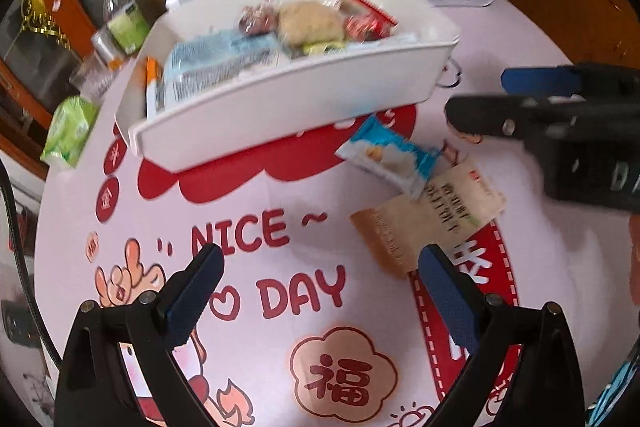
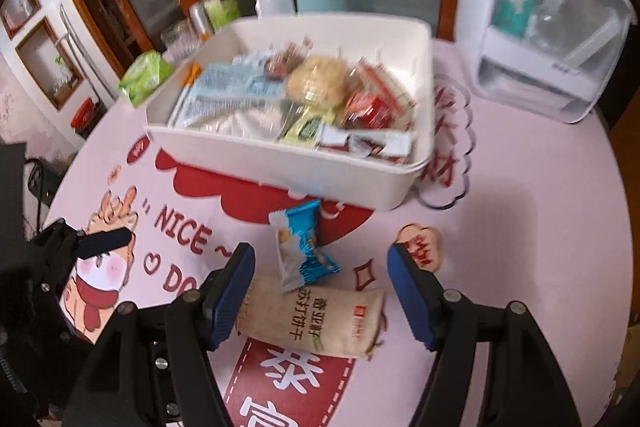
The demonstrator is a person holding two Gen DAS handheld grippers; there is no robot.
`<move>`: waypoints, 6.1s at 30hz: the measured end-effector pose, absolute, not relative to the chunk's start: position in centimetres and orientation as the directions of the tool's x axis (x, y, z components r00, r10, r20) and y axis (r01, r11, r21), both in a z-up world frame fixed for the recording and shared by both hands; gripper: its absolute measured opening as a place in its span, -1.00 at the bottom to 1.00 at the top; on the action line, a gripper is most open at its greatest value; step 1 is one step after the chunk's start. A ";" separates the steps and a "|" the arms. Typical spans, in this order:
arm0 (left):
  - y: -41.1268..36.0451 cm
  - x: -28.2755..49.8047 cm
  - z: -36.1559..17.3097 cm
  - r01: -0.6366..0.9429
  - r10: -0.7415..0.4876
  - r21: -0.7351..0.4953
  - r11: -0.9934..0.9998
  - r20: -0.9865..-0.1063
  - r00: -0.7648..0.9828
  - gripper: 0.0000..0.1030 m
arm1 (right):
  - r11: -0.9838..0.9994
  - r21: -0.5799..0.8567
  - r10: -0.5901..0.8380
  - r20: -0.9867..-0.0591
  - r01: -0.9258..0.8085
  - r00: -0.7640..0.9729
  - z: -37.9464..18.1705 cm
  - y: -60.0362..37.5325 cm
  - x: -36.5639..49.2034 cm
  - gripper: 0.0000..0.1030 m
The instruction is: Organize snacks
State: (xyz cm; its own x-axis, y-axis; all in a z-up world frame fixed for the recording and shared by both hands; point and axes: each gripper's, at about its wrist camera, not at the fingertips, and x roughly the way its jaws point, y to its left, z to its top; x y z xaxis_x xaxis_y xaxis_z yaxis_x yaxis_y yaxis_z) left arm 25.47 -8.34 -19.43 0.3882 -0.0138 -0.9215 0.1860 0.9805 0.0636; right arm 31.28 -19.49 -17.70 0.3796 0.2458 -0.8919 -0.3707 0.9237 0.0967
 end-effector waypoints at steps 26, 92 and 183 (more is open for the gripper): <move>-7.9 28.7 -22.1 0.281 -0.066 0.027 0.959 -0.946 0.317 0.89 | 0.945 0.068 0.171 -0.937 -0.321 0.304 -24.1 -20.8 33.3 -0.37; -2.6 39.9 -3.2 0.131 -0.040 0.049 0.990 -0.797 0.603 0.10 | 0.955 0.128 0.284 -0.661 -0.268 0.694 0.2 -18.7 37.7 -0.37; -1.4 4.0 0.4 -0.018 -0.015 -0.031 0.999 -0.807 0.591 0.76 | 0.989 0.100 0.149 -0.749 -0.112 0.646 0.1 -18.3 4.6 0.26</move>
